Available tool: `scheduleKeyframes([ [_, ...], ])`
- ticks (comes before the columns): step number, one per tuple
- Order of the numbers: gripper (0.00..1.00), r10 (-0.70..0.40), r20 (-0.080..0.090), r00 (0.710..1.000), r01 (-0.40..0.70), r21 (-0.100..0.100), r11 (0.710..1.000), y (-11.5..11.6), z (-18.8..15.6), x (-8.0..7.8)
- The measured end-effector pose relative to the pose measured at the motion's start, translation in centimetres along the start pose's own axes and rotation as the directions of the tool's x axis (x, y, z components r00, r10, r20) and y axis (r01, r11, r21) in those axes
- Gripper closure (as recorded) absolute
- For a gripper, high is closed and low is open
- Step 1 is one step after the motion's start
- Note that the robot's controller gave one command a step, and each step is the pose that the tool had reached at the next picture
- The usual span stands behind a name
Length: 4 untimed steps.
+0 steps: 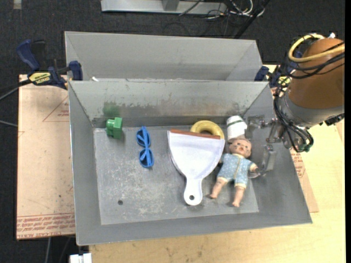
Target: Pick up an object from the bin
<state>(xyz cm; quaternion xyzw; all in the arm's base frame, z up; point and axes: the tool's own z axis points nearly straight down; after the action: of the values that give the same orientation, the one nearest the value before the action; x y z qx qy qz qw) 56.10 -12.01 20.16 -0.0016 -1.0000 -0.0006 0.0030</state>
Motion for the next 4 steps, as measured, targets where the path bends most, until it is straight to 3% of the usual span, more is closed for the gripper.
scheduleKeyframes([
  [1, 0.0, -0.003, 0.008, 1.0, 0.003, 0.001, 1.0, 0.1, -0.5, -0.1],
  [2, 0.0, -0.129, 0.009, 0.992, 0.129, 0.002, 0.992, 0.3, 2.9, 0.2],
  [3, 0.0, -0.421, 0.007, 0.907, 0.421, 0.003, 0.907, 0.6, 5.3, 1.8],
  [4, 0.0, -0.483, 0.01, 0.876, 0.483, 0.006, 0.876, 1.5, 5.8, 1.1],
])
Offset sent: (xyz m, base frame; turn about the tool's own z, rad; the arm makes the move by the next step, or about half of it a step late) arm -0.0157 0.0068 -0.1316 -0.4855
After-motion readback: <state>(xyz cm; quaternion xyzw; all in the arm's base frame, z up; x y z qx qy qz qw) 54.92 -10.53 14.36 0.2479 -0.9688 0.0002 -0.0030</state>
